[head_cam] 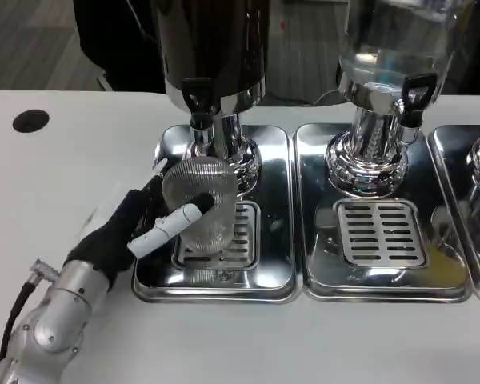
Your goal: Grasp the cup under the faucet to collect the drink, then remove the cup.
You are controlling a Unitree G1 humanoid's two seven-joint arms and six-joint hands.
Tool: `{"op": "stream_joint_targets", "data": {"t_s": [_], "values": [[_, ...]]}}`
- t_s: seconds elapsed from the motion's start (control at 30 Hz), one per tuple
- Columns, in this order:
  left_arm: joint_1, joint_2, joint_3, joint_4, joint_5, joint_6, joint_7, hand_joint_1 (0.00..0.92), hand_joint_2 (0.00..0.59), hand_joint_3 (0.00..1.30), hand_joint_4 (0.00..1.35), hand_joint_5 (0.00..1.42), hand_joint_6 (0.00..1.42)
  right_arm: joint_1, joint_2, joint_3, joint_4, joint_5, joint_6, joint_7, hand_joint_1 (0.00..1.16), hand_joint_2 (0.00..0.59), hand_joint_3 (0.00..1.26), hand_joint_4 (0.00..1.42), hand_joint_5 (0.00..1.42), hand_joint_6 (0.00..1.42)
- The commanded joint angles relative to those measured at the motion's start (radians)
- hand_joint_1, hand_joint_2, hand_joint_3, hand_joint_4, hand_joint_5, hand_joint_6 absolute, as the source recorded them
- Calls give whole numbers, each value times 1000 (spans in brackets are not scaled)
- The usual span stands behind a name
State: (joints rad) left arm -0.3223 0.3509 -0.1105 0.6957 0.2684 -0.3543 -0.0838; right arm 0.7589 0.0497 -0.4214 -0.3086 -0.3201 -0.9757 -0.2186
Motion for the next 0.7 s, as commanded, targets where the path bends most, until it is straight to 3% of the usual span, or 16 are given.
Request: {"op": "stream_joint_targets", "data": {"t_s": [0.03,0.27,0.7], "values": [[54,-4,45,-66,-31,7,40,85,44,0,0,0,0,5,9,-5,11,11,-10,-1,771,522,422,408,328,238],[111,2,98,-166,-71,31,45,66,38,0,0,0,0,-2,7,-1,23,7,-7,1,771,522,422,408,328,238],[287,172,221,-602,-53,122,-43,18,63,72,64,39,0,-107,-59,12,82,-56,86,23,773,522,422,409,328,255]]}}
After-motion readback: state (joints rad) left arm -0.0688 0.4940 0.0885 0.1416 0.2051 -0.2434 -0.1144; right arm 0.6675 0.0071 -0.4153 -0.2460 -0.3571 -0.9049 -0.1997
